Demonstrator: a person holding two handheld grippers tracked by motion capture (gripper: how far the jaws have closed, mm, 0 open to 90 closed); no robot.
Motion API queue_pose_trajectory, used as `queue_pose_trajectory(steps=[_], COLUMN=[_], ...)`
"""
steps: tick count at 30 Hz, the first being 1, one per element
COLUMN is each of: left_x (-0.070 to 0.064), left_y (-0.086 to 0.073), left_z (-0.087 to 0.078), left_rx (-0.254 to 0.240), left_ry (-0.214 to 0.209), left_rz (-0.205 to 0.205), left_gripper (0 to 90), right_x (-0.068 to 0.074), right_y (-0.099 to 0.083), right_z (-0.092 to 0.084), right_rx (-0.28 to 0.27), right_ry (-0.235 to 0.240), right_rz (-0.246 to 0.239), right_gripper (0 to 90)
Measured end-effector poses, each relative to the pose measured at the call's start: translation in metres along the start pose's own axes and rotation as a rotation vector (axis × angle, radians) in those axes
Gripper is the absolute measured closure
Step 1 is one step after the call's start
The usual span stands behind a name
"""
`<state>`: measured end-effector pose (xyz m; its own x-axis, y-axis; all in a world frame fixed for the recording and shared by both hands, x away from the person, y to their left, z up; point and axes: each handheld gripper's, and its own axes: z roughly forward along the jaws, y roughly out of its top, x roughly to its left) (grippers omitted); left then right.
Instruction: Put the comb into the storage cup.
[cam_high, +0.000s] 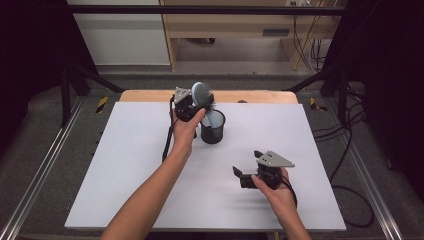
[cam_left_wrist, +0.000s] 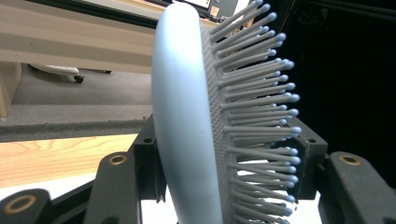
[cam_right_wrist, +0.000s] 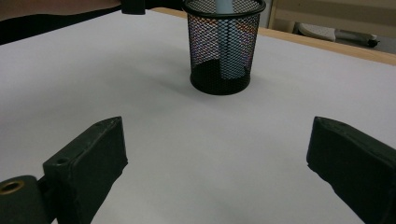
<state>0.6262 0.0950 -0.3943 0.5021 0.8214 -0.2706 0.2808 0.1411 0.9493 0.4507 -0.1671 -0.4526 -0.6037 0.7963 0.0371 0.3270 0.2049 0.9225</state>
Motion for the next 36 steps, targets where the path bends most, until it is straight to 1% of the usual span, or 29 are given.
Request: queue_pose_trajectory(steps=[12,16,22,29,36], left_x=[0.009,0.011,0.013,0.015,0.016], left_y=[-0.002,-0.002,-0.002,-0.003,-0.004], left_z=[-0.002,-0.002,-0.002,-0.002,-0.002], left_rx=[0.012,0.018,0.02,0.025,0.032], left_ry=[0.008,0.012,0.014,0.015,0.011], left_rz=[-0.01,-0.007,-0.012,-0.024,-0.022], left_gripper=[40.3,39.2,38.1,34.4,32.9], right_x=[0.0,0.0,0.001,0.001,0.001], right_y=[0.0,0.0,0.0,0.0,0.0], right_z=[0.001,0.001,0.001,0.001,0.001], right_rx=[0.004,0.005,0.005,0.006,0.007], right_ry=[-0.001,0.001,0.001,0.002,0.002], right_rz=[-0.003,-0.002,-0.002,-0.005,-0.003], right_gripper=[5.0,5.0,5.0,4.9,4.9])
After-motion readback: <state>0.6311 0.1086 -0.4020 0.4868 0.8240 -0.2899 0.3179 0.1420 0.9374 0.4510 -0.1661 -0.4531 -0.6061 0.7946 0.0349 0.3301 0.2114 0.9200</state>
